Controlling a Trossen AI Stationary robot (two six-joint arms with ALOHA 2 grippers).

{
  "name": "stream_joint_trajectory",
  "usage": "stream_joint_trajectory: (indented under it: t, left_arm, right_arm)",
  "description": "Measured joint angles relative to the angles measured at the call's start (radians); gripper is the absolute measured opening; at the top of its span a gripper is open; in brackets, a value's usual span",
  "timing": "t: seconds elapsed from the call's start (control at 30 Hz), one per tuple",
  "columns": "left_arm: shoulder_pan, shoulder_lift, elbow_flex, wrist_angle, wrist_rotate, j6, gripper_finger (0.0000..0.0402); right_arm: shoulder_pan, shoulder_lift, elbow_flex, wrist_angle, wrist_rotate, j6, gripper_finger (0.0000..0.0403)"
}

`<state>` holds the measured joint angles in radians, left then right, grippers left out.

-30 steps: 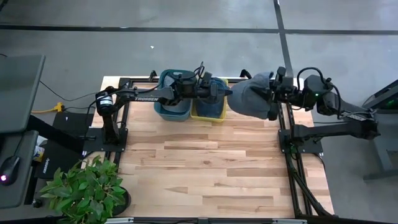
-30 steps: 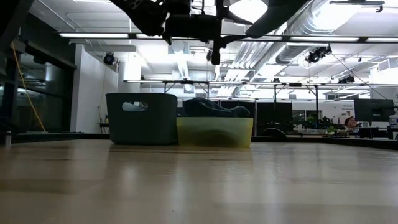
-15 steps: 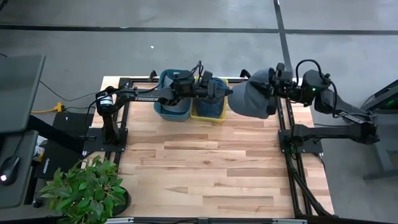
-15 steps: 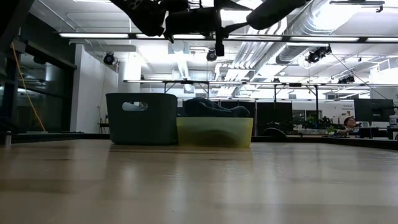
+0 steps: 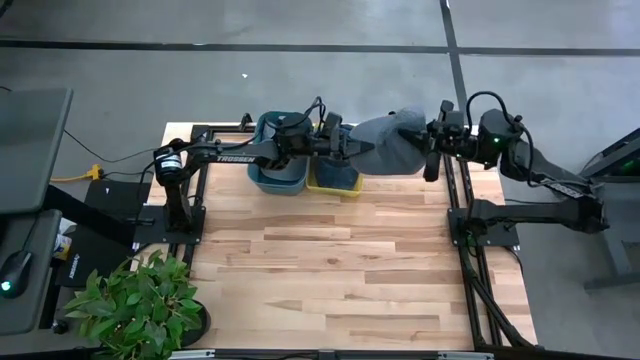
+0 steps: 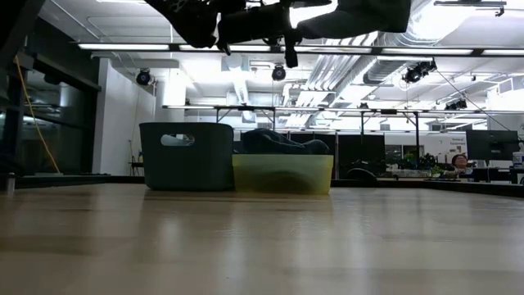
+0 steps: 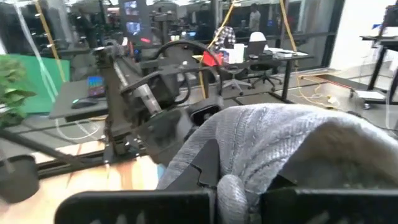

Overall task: Pick & Place hat
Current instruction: Put the gray cap into the blue bin

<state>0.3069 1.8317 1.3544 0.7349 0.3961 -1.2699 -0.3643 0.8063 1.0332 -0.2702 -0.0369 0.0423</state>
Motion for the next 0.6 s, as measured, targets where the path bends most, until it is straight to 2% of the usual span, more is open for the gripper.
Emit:
stream_joint_trajectory:
  t: [0.2,0.3,0.43,0.5,0.6]
  left_arm:
    - [0.000,0.000,0.000,-0.003,0.013,0.006,0.0127]
    - [0.000,0.000,0.000,-0.006,-0.012,0.010,0.0127]
    - [0.000,0.000,0.000,-0.036,-0.045,0.054,0.0122]
    - [0.000,0.000,0.000,-0.047,-0.051,0.066,0.0106]
    - [0.000,0.000,0.000,-0.050,-0.044,0.090,0.0056]
  right_arm:
    - [-0.049,0.022,0.000,0.057,-0.025,0.032,0.0000]
    - [-0.064,0.026,0.000,0.073,-0.072,0.040,0.0000]
    - [-0.068,0.030,0.000,0.064,-0.077,0.040,0.0000]
    - [-0.068,0.030,0.000,0.064,-0.074,0.039,0.0000]
    - [-0.071,0.030,0.000,0.063,-0.074,0.033,0.0000]
